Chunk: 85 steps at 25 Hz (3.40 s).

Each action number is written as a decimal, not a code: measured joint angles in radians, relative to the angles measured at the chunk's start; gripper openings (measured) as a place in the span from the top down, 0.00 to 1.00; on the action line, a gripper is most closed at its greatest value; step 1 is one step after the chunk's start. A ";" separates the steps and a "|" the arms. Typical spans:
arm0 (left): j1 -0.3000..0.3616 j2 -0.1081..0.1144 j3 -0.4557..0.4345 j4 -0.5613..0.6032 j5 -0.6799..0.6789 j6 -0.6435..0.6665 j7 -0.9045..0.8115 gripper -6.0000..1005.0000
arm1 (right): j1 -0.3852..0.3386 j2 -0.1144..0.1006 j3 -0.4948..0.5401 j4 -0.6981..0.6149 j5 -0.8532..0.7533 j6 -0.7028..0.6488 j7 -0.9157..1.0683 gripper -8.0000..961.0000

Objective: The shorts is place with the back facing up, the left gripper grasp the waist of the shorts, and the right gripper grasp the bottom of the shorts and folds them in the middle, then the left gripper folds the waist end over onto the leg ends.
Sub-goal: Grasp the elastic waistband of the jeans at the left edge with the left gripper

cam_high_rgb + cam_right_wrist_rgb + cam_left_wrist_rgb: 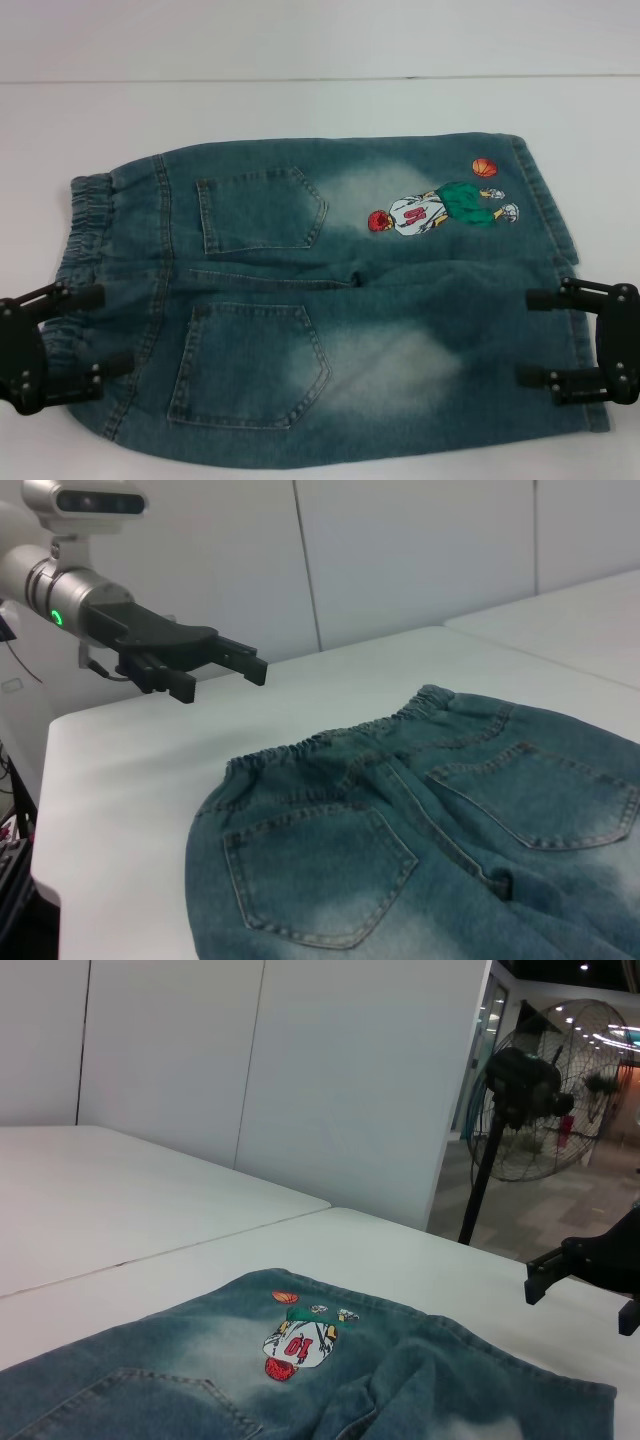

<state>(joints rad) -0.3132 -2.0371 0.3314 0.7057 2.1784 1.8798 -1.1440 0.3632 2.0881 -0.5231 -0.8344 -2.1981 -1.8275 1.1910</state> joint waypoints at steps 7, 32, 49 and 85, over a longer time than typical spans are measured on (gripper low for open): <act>-0.002 0.000 0.000 0.001 0.000 -0.002 -0.003 0.10 | 0.013 0.001 -0.004 0.000 0.000 -0.011 -0.001 0.02; 0.029 -0.055 0.025 0.410 0.240 -0.093 -0.463 0.10 | 0.037 -0.004 0.022 -0.009 0.012 0.002 0.012 0.02; 0.025 -0.086 0.119 0.393 0.309 -0.260 -0.487 0.10 | 0.051 -0.002 0.038 -0.011 0.012 0.001 0.029 0.02; -0.012 -0.086 0.169 0.379 0.327 -0.282 -0.495 0.67 | 0.048 -0.003 0.059 -0.011 0.017 -0.027 0.041 0.02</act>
<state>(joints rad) -0.3250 -2.1231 0.5006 1.0848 2.5051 1.5974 -1.6390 0.4108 2.0851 -0.4645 -0.8459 -2.1806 -1.8550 1.2317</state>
